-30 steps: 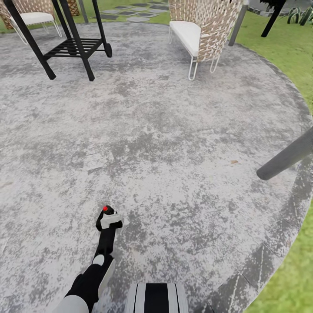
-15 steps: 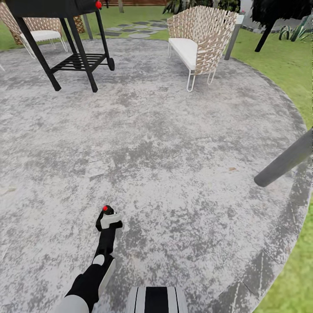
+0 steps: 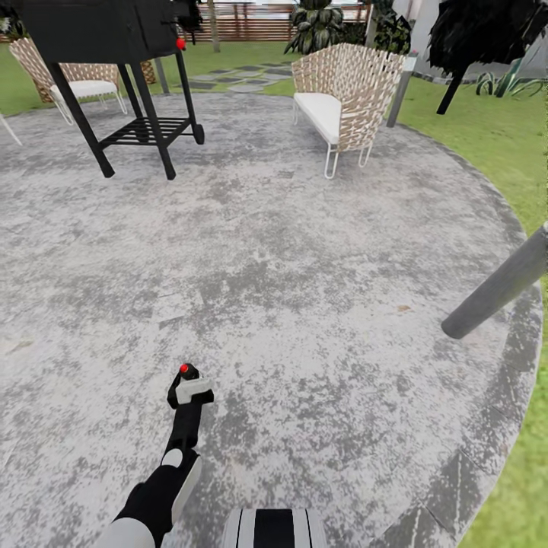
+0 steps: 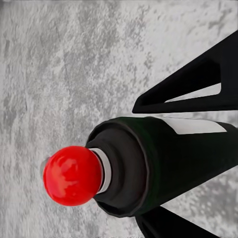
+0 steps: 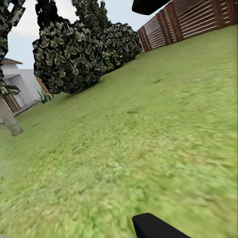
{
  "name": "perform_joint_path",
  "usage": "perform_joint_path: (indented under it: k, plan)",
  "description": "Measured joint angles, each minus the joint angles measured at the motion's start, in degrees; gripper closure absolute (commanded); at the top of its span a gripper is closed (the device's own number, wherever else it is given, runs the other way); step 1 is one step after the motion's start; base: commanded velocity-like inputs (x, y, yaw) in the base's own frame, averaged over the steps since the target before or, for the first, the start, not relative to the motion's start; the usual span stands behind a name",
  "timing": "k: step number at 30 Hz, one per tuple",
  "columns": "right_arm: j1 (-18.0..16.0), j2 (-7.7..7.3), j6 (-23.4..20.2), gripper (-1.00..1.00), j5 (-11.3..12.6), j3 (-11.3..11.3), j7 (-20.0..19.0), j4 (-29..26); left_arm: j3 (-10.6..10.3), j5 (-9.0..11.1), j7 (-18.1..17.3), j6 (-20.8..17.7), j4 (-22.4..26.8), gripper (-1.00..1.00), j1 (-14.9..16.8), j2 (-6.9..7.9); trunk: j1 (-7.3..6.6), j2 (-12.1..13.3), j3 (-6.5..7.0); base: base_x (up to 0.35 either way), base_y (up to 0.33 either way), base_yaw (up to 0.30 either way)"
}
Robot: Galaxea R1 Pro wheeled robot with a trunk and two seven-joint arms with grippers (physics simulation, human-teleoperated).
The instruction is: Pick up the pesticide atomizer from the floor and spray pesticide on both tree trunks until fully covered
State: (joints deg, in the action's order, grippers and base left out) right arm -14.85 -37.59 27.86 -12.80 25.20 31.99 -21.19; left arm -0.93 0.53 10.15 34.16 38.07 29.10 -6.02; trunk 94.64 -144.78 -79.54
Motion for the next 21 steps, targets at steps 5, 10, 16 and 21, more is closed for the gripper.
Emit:
perform_joint_path:
  k: [5, 10, 16, 21]
  plan:
    - [0.0, -0.03, 0.0, -1.0, 0.0, 0.0, 0.3, -0.1, 0.4, -0.1, 0.0, 0.0, -0.5, 1.0, 0.0, 0.17, -0.13, 0.1, 1.11, 0.0, 0.0, 0.0]
    - [0.0, 0.04, 0.0, -1.0, 0.0, 0.0, 0.4, -0.1, 0.7, -0.1, 0.0, 0.0, -0.5, 1.0, 0.0, 0.14, -0.26, 0.1, 2.22, 0.0, 0.0, 0.0]
    - [0.0, 0.05, 0.0, -1.0, 0.1, 0.0, 0.4, -0.1, 0.6, -0.1, -0.1, -0.1, -1.2, 1.0, 0.0, 0.08, -0.41, 0.2, 3.54, 0.0, 0.0, 0.0]
    - [0.0, 0.04, 0.0, -1.0, 0.1, -0.1, 0.4, 0.0, 0.4, -0.1, -0.1, -0.1, -1.6, 1.0, 0.0, 0.0, -0.54, 0.3, 4.65, 0.0, 0.0, 0.0]
